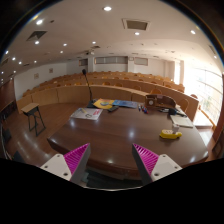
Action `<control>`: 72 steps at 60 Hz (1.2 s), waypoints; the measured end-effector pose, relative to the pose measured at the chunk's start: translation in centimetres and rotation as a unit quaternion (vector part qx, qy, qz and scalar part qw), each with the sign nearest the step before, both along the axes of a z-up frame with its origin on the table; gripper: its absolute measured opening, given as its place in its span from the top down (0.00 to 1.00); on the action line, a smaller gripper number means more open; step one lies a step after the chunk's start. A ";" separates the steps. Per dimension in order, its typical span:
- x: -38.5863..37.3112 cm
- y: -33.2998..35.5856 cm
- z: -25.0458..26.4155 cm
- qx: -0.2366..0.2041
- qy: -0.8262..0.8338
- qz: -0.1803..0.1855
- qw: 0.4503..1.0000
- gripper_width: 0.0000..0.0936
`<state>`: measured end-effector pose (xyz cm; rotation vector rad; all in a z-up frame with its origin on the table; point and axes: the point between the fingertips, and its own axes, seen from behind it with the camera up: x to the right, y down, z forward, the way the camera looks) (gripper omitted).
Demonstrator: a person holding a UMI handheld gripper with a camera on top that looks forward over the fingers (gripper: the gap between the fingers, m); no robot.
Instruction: Unplug charger
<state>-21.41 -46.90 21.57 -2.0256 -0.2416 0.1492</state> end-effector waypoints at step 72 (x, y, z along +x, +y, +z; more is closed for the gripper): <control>38.0 37.0 -17.2 -0.004 -0.007 -0.212 0.977 0.71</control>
